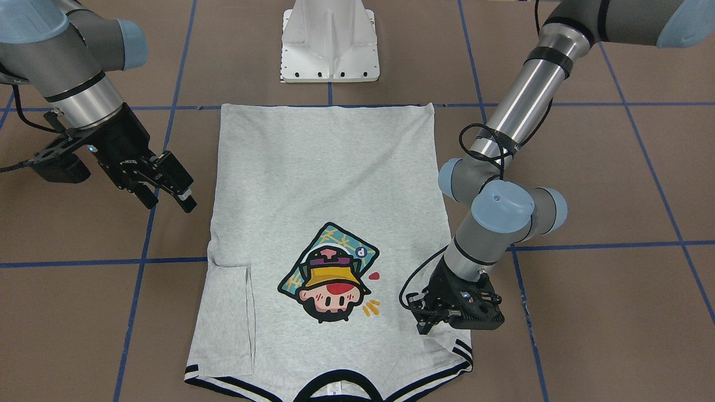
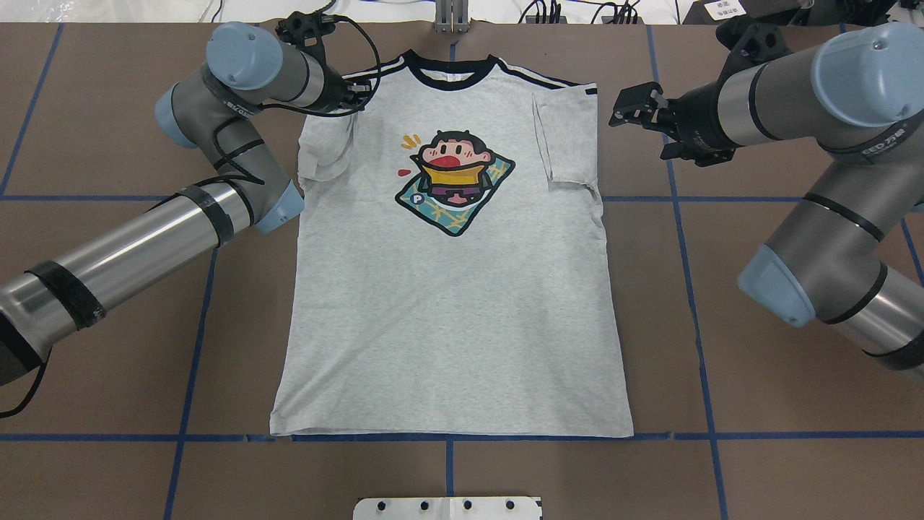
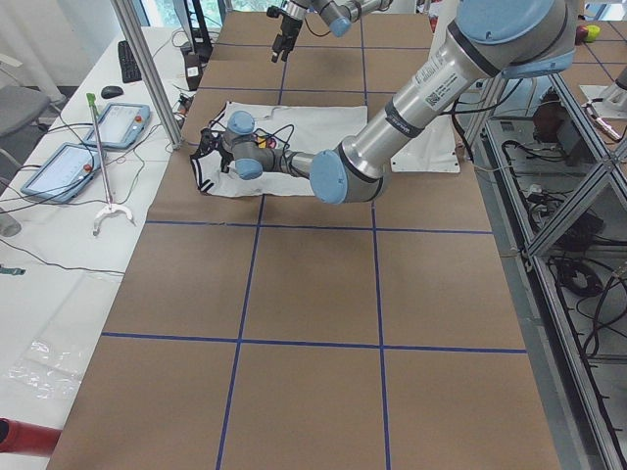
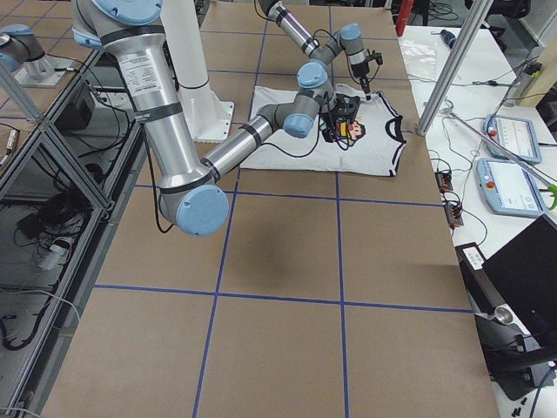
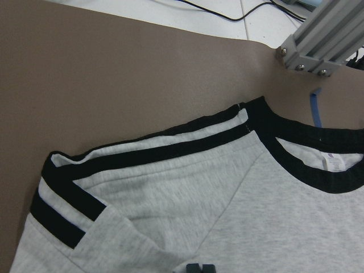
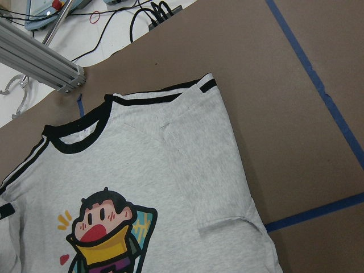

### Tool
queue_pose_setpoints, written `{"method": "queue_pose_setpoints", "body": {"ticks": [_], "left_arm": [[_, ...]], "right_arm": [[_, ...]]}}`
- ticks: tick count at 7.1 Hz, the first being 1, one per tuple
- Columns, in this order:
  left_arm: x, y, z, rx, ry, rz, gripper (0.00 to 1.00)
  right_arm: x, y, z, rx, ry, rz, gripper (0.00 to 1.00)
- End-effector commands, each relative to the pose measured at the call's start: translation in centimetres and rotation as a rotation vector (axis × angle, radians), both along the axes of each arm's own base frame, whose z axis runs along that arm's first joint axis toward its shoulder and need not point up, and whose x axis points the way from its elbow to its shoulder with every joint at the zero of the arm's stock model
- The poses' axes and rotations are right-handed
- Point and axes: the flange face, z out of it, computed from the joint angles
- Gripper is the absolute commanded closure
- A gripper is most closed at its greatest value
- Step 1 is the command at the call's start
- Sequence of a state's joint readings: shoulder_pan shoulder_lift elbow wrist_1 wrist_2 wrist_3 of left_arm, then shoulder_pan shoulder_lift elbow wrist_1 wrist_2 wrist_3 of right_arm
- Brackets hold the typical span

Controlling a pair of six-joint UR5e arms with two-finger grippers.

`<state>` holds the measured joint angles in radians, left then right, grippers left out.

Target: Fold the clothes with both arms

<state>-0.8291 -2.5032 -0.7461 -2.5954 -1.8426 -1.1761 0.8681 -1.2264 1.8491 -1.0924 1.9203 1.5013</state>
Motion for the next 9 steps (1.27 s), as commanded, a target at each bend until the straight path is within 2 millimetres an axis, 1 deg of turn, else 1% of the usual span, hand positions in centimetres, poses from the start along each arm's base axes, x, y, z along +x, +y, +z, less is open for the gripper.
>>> {"method": "queue_pose_setpoints", "body": {"ticks": [1,2,3,4,5,6,7,8,9], "left_arm": [[0.4,-0.8,-0.4,0.022,-0.001,-0.028,1.00],[0.4,-0.8,0.0,0.017,-0.006,-0.028,0.87],[0.4,-1.0,-0.5,0.020,-0.001,-0.030,0.79],[0.4,-1.2,-1.3,0.027,0.006,-0.030,0.43],[0.4,-1.1,-2.1,0.029,0.024,-0.022,0.30],[-0.7,1.1,-2.9,0.061,0.073,0.001,0.19],[-1.5,3.1,-4.7,0.064,0.141,0.029,0.18],[-2.7,7.8,-4.0,0.062,0.206,0.087,0.17],[-4.8,12.0,-3.7,0.077,0.249,0.143,0.17]], "right_arm": [[-0.4,0.0,-0.1,0.010,0.007,0.005,0.00],[-0.5,0.0,-0.3,0.012,0.007,0.007,0.00],[-0.5,0.0,-0.4,0.017,0.008,0.017,0.00],[-0.6,0.2,-0.4,0.016,0.008,0.016,0.00],[-1.6,1.0,-0.9,0.020,0.004,0.010,0.00],[-3.1,3.1,-2.1,0.033,0.007,0.014,0.00],[-4.8,5.5,-2.9,-0.030,0.064,-0.024,0.00],[-6.3,8.6,-4.1,-0.061,0.093,-0.050,0.00],[-7.8,11.7,-5.2,-0.176,0.062,-0.030,0.01]]}}
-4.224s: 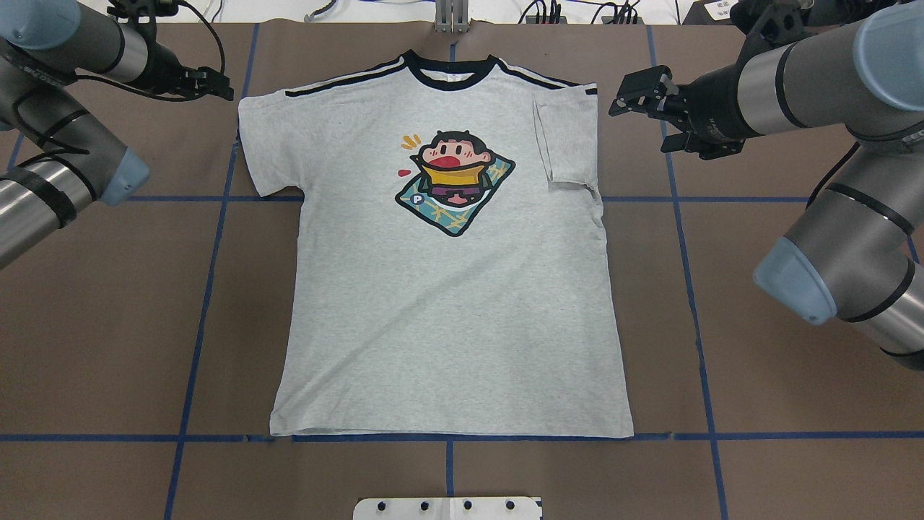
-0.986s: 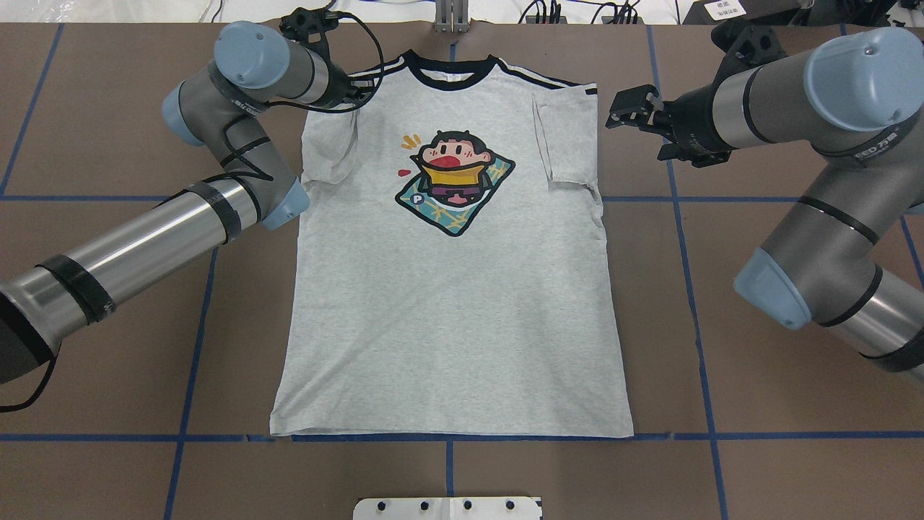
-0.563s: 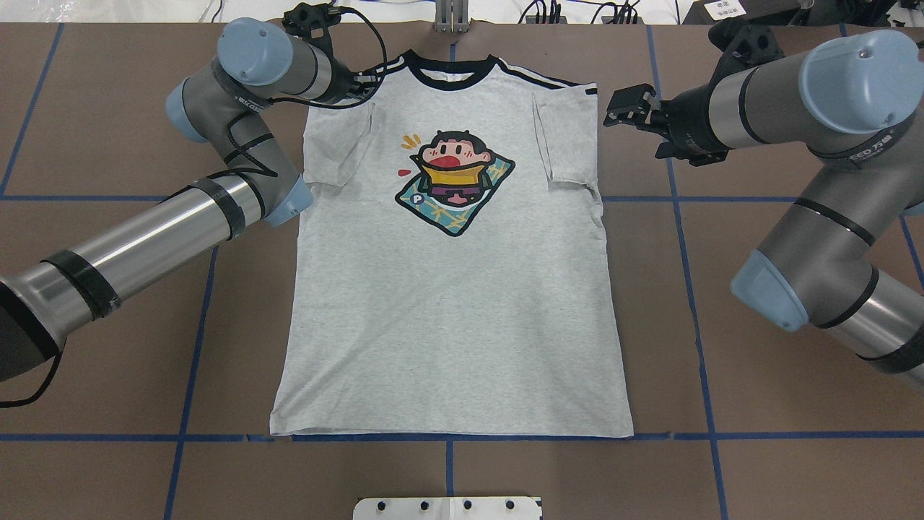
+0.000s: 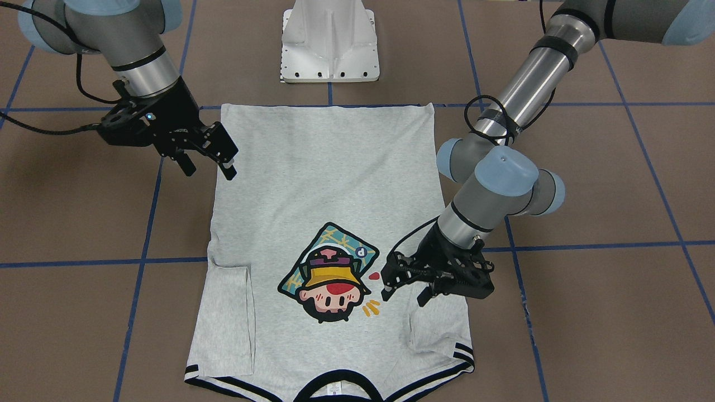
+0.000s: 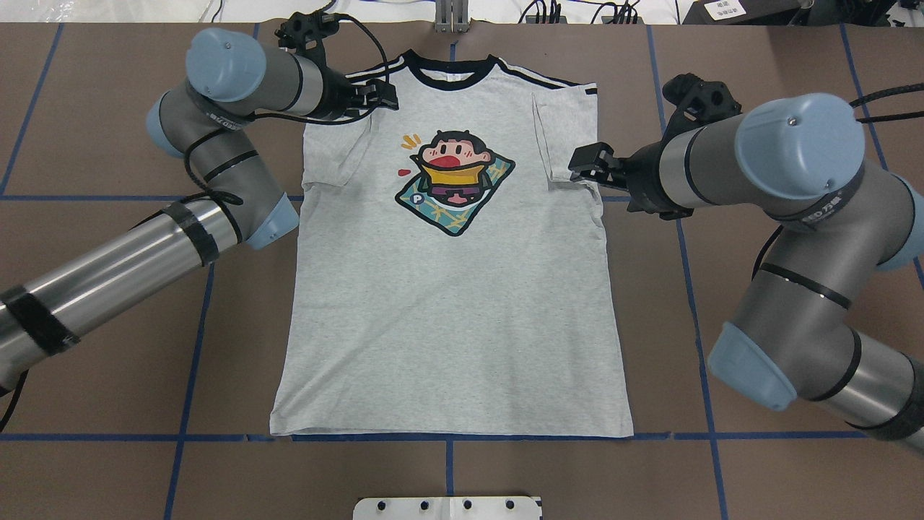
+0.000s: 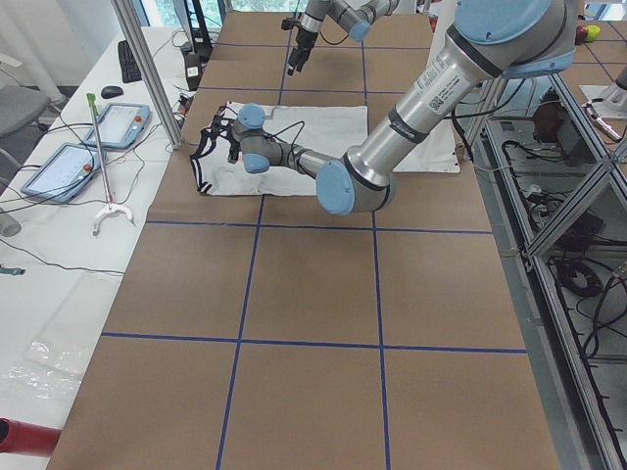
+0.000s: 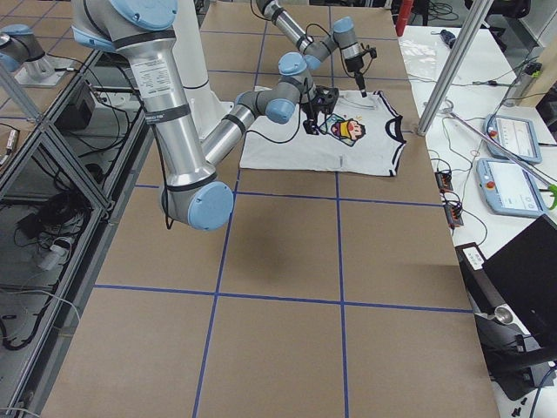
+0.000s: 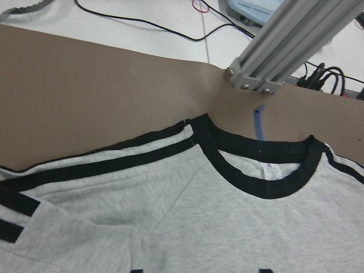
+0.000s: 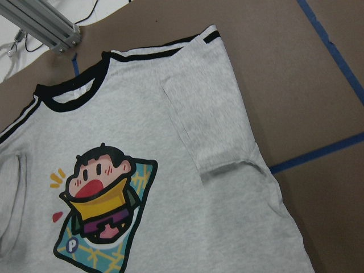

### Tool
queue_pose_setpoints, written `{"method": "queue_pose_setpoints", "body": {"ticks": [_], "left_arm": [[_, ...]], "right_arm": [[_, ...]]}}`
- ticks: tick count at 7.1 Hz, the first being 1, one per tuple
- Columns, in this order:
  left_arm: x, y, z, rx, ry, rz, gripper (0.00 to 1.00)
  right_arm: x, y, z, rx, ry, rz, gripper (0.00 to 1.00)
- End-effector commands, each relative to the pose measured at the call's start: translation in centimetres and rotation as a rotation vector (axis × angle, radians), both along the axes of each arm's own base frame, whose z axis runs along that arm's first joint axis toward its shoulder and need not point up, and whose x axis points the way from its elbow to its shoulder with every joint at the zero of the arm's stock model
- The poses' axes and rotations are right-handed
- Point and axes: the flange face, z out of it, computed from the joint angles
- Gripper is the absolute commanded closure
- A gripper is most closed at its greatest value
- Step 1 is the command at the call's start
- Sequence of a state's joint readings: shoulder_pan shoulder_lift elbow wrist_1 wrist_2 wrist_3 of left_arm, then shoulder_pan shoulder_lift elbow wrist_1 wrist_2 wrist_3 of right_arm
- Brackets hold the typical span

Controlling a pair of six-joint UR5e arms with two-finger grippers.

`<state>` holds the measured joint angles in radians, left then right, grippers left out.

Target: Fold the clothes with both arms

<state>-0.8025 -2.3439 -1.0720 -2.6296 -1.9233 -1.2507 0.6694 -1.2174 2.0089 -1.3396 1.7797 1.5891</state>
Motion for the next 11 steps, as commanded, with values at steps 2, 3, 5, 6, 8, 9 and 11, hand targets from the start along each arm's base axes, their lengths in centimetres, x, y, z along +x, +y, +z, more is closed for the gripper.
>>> {"method": "queue_pose_setpoints", "body": {"ticks": [2,3,5,6,8,9,11], "left_arm": [[-6.2,10.0,0.0,0.014,0.128,0.120,0.16],[-6.4,10.4,-0.3,-0.002,0.142,0.133,0.16],[-6.4,10.4,0.3,-0.012,0.139,0.132,0.16],[-6.4,10.4,0.4,-0.013,0.138,0.132,0.16],[-6.4,10.4,0.4,-0.013,0.138,0.132,0.16],[-6.4,10.4,0.4,-0.013,0.138,0.132,0.16],[-6.4,10.5,0.4,-0.013,0.138,0.132,0.16]], "right_arm": [[-8.0,13.5,1.6,-0.190,0.102,-0.040,0.05],[-9.2,15.9,1.6,-0.256,0.093,-0.026,0.05],[-10.7,19.7,5.2,-0.286,0.149,0.047,0.06],[-11.1,21.0,6.2,-0.325,0.156,0.061,0.08],[-11.4,22.7,7.9,-0.320,0.186,0.073,0.10],[-11.2,22.9,8.7,-0.322,0.201,0.073,0.12],[-11.2,23.4,9.8,-0.334,0.223,0.061,0.19]]}}
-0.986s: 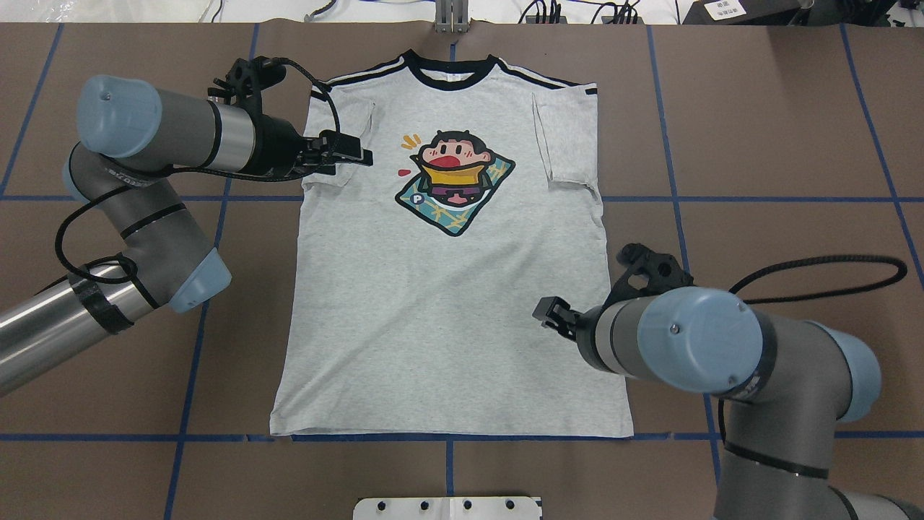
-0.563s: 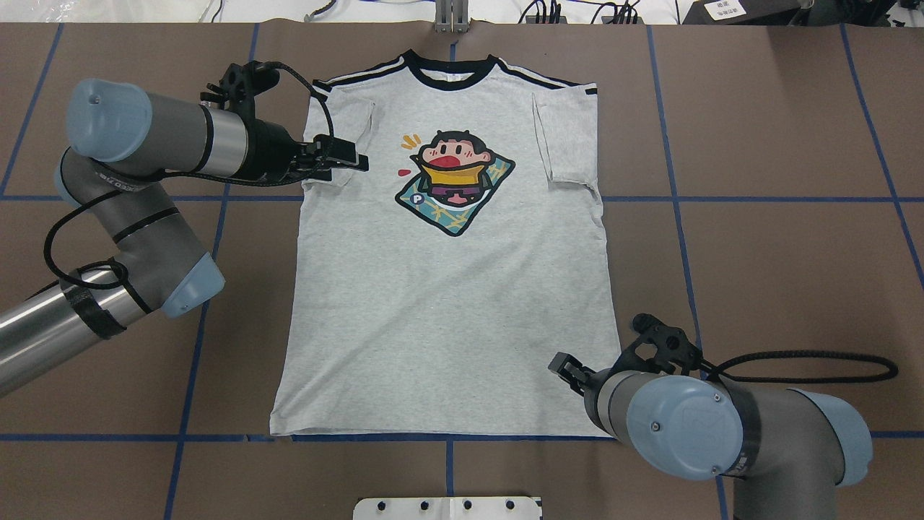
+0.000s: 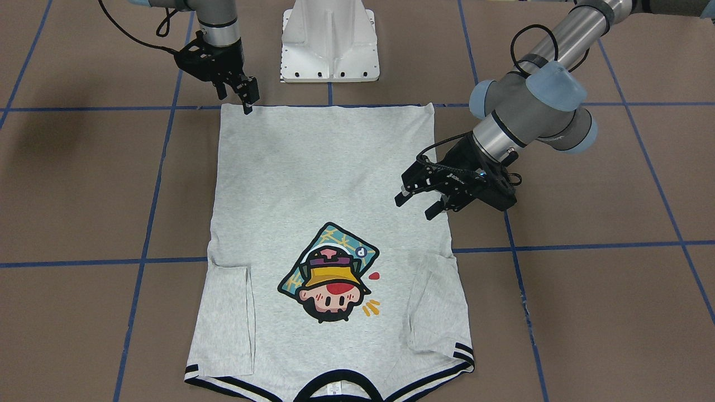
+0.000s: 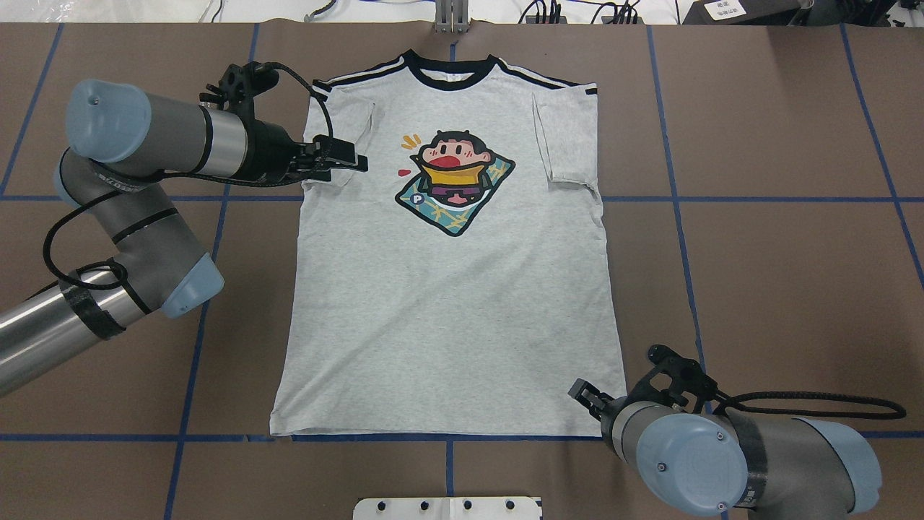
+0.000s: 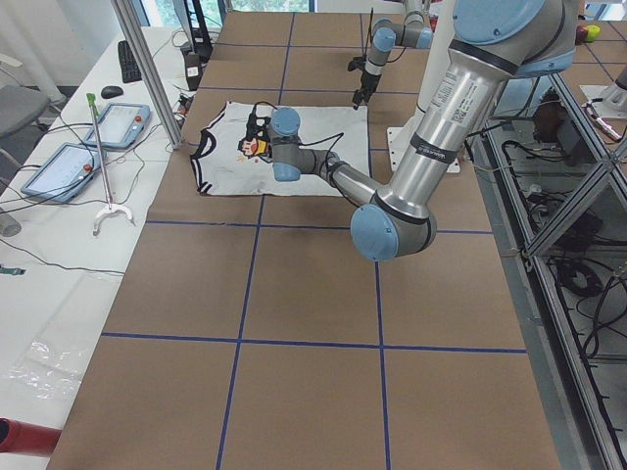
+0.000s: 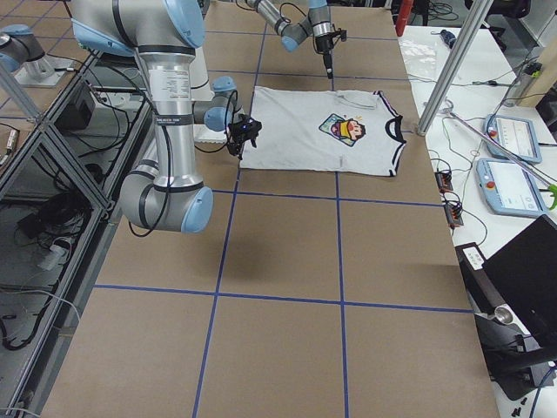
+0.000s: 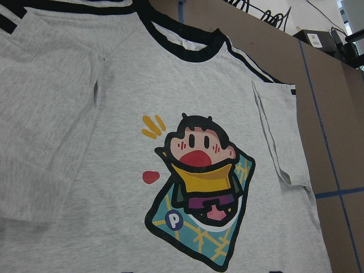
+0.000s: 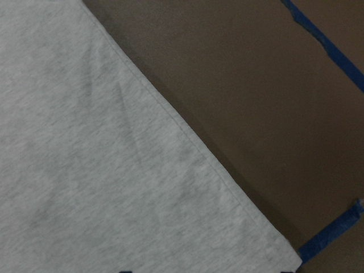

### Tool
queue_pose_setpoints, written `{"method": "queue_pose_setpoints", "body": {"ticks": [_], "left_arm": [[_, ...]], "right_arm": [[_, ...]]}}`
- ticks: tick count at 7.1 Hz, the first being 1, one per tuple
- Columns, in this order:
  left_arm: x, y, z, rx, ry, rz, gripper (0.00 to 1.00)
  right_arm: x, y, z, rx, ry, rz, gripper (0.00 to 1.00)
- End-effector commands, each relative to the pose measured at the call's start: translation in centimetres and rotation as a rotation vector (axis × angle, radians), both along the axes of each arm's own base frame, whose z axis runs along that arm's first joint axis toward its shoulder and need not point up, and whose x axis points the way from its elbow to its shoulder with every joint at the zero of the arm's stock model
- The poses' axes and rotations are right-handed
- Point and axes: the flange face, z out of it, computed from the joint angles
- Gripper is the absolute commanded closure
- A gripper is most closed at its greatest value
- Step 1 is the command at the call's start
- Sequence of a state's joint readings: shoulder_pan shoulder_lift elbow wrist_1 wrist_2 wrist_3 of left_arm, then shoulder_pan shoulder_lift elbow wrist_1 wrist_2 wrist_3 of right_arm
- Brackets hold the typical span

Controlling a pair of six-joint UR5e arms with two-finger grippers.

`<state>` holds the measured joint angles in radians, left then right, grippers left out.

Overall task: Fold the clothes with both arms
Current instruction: 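Move the left gripper to the other hem corner and grasp both hem corners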

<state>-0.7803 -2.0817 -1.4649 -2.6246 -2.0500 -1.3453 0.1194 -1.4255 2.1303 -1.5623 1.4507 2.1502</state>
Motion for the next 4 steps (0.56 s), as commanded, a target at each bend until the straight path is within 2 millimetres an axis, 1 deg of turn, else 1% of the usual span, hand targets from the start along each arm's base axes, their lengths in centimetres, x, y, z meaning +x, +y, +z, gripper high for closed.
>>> {"method": "queue_pose_setpoints", "body": {"ticks": [1,2,3,4], "left_arm": [[0.0,0.0,-0.1,0.001,0.001,-0.001,0.16],[0.0,0.0,-0.1,0.001,0.001,-0.001,0.16],[0.0,-0.1,-0.1,0.001,0.001,-0.003,0.16],[0.0,0.0,-0.1,0.001,0.001,-0.001,0.16]], "right_arm": [[0.0,1.1,1.9,-0.014,0.031,-0.020,0.19],[0.1,1.2,1.5,-0.014,0.021,-0.024,0.20],[-0.1,1.2,2.5,-0.015,0.044,-0.023,0.21],[0.0,1.2,2.5,-0.016,0.042,-0.024,0.21]]}}
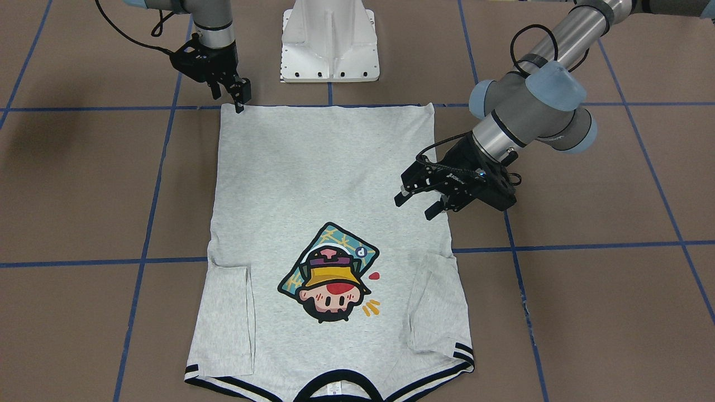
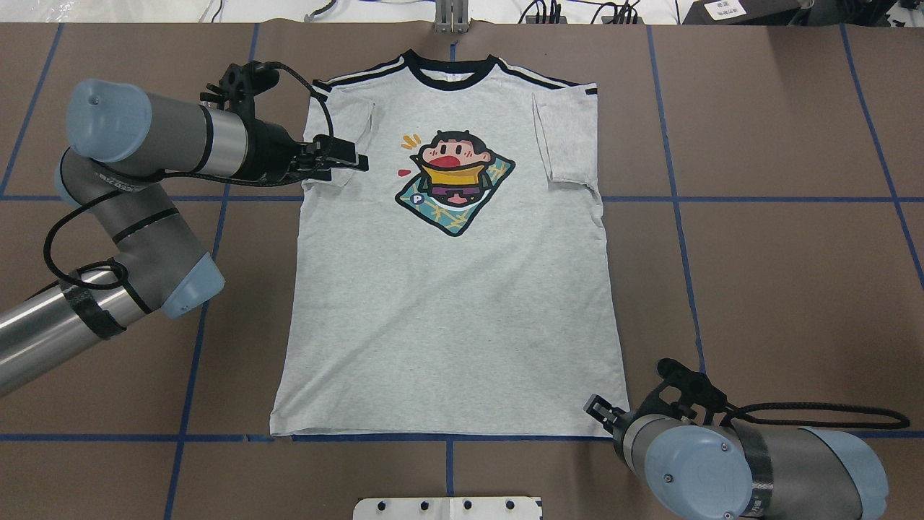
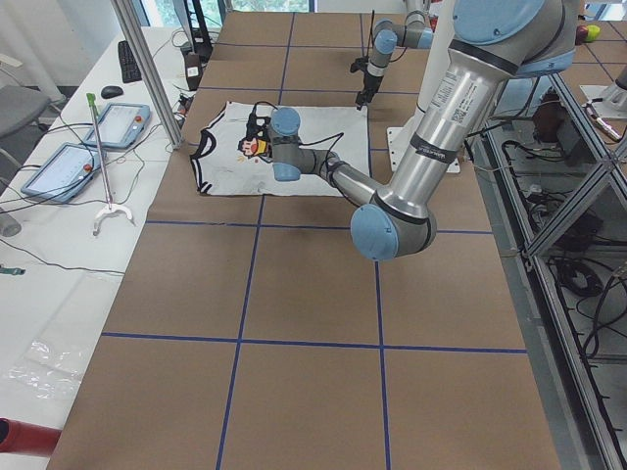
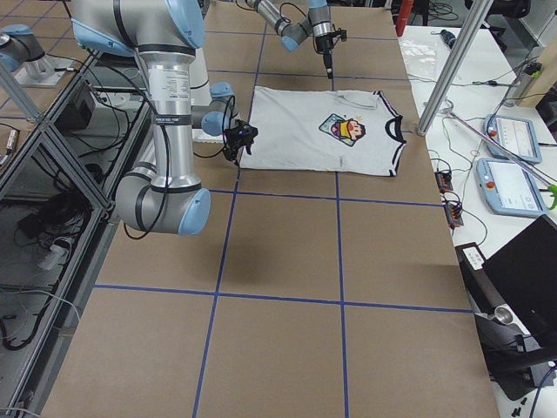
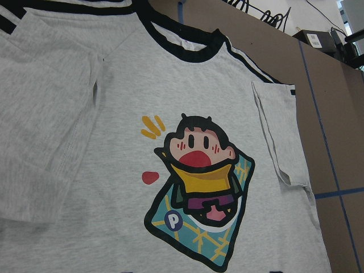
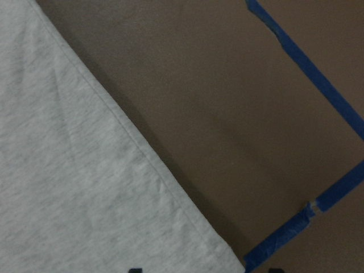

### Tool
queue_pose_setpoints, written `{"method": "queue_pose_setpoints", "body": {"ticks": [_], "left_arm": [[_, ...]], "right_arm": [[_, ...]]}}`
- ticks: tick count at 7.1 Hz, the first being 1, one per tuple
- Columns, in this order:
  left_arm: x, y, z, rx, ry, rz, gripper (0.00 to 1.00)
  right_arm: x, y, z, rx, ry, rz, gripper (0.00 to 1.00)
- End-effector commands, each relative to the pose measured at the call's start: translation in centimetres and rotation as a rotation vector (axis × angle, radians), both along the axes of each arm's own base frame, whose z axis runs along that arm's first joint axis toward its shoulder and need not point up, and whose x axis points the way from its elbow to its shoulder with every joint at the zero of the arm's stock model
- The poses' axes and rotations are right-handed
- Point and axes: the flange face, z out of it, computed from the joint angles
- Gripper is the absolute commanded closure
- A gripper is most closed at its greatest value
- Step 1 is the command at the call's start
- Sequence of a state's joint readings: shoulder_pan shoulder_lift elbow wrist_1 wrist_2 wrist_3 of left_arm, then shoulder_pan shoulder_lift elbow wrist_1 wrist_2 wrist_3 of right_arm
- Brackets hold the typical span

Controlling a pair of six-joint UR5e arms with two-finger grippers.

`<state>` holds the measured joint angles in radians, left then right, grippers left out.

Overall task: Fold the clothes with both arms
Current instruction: 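Move the left gripper to the other hem corner and grasp both hem corners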

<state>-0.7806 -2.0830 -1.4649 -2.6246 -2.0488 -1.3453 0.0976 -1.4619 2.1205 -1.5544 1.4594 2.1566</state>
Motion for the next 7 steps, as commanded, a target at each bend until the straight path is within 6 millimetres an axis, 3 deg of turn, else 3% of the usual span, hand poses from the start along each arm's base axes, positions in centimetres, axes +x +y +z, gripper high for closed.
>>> {"method": "queue_pose_setpoints", "body": {"ticks": [1,3,6,7], "left_arm": [[-0.01,-0.02,-0.01,0.000,0.000,-0.001,0.16],[-0.02,0.00,0.09,-0.001,-0.001,-0.001,0.16],[-0.02,0.00,0.09,-0.001,-0.001,-0.001,0.16],[-0.02,0.00,0.09,-0.001,-0.001,-0.001,0.16]], "right_arm": [[-0.14,0.20,0.52,-0.001,0.011,-0.006,0.23],[-0.30,0.27,0.64,-0.002,0.012,-0.008,0.30],[-0.20,0.19,0.35,-0.001,0.006,-0.006,0.60],[-0.24,0.19,0.56,-0.001,0.011,-0.006,0.74]]}}
